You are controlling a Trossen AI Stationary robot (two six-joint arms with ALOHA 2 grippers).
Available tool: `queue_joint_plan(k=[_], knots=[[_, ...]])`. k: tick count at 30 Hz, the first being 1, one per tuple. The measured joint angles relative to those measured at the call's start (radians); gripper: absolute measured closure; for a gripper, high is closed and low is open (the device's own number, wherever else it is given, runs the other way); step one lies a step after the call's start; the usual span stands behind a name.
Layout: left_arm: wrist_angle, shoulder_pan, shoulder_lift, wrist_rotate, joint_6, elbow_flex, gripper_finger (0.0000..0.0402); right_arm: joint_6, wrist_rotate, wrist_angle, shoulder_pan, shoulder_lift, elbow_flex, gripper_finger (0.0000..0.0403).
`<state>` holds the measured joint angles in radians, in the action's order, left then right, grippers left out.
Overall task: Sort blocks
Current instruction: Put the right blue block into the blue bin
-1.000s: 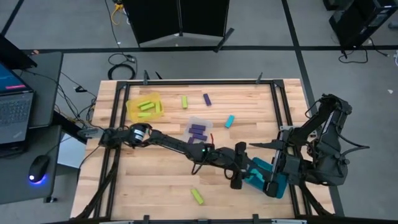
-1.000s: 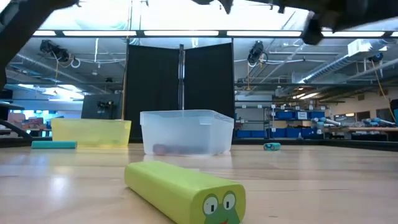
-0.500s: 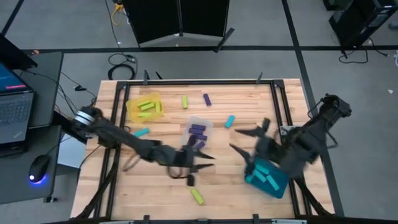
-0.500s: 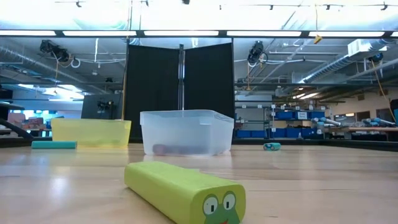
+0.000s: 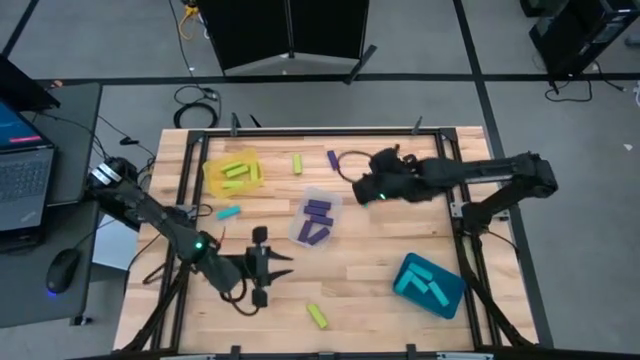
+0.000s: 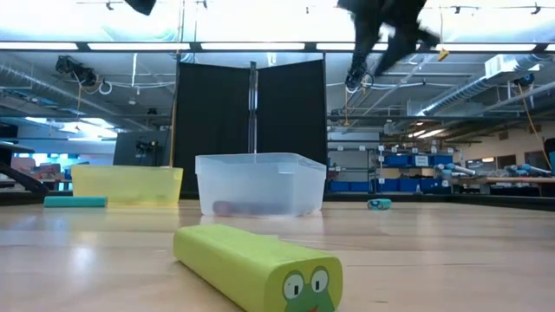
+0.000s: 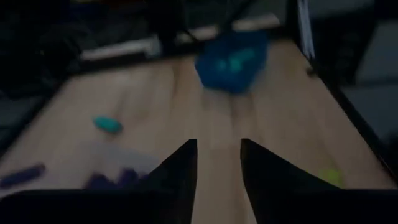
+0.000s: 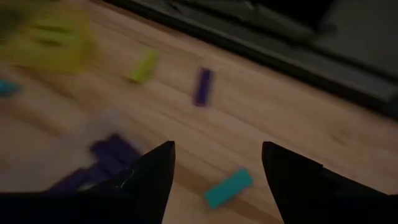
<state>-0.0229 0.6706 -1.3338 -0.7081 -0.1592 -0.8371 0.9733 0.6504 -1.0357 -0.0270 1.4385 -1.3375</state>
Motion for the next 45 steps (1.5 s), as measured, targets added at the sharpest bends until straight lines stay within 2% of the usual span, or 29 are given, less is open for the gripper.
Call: queue_joint_plan(k=[5,8,11,16,19,27,33,39,45], knots=[[0.091,0.032,-0.066,0.119,-0.024,-0.013,0.0232,0.031,-0.108,0.003,0.147,0.062,0.045,0.0144],[0.098,0.037,-0.136,0.211,-0.003,-0.060,0.0206,0.044,-0.147,0.020,0.207,0.112,0.077,0.0138],[0.145,0.044,-0.221,0.254,0.022,-0.126,0.0182,0.079,-0.168,0.025,0.251,0.160,0.099,0.0130],[0.249,0.077,-0.322,0.253,0.079,-0.230,0.0155,0.114,-0.250,0.117,0.287,0.237,0.144,0.0110],[0.252,0.095,-0.368,0.250,0.138,-0.266,0.0150,0.136,-0.297,0.180,0.298,0.283,0.168,0.0097],[0.255,0.097,-0.430,0.246,0.186,-0.282,0.0149,0.255,-0.361,0.220,0.304,0.383,0.203,0.0075],[0.223,0.097,-0.438,0.246,0.221,-0.282,0.0149,0.374,-0.364,0.267,0.270,0.391,0.260,0.0071],[0.191,0.089,-0.438,0.222,0.273,-0.282,0.0149,0.396,-0.381,0.364,0.268,0.384,0.331,0.0092],[0.190,0.068,-0.438,0.219,0.286,-0.282,0.0149,0.408,-0.369,0.395,0.261,0.382,0.366,0.0161]])
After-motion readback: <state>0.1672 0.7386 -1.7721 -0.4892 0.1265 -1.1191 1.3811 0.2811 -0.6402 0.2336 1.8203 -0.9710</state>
